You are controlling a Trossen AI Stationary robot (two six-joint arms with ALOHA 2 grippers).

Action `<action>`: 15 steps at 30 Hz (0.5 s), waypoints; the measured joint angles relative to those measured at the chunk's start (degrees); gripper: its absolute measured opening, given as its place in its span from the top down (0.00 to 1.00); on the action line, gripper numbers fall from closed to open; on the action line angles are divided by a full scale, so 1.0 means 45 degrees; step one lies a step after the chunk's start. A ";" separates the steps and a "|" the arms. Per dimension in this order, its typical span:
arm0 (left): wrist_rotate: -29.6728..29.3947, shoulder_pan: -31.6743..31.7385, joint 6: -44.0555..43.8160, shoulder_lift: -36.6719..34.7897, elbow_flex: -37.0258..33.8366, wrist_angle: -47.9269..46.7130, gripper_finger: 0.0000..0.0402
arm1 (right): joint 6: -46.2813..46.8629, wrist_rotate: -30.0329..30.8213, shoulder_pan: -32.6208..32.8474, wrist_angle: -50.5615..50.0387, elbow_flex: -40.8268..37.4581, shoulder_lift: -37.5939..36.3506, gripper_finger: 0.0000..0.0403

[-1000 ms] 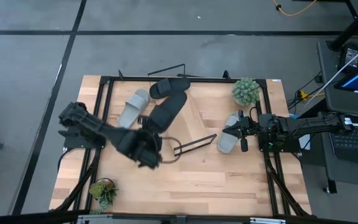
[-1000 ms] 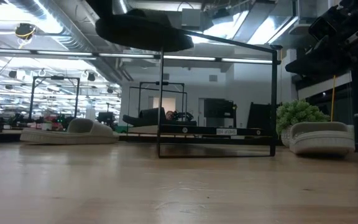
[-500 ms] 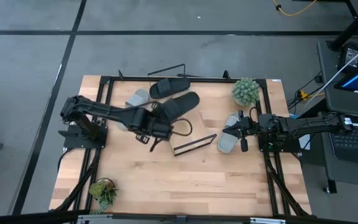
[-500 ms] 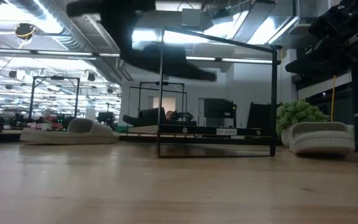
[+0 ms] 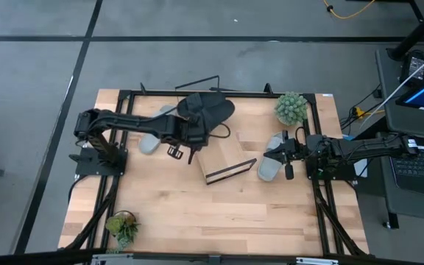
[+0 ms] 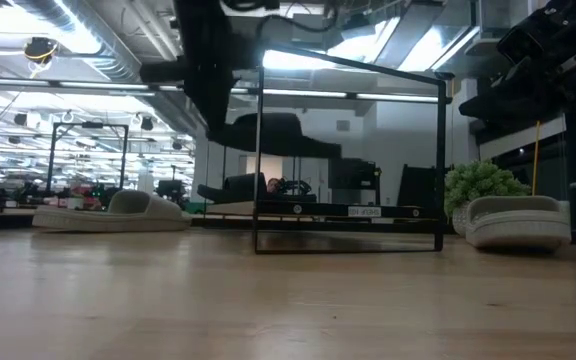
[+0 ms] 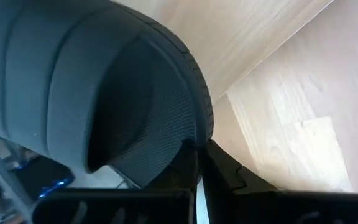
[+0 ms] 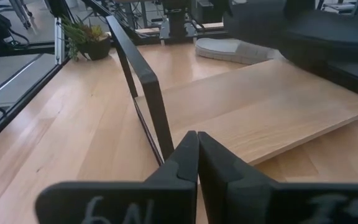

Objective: Pick and place slides into the shelf
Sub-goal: Put the black slide on the shelf

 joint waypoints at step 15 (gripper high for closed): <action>0.1058 0.1625 0.1890 0.0000 -0.1611 0.2256 1.00 | -0.0844 0.0000 0.0003 0.0077 0.0000 -0.0010 0.98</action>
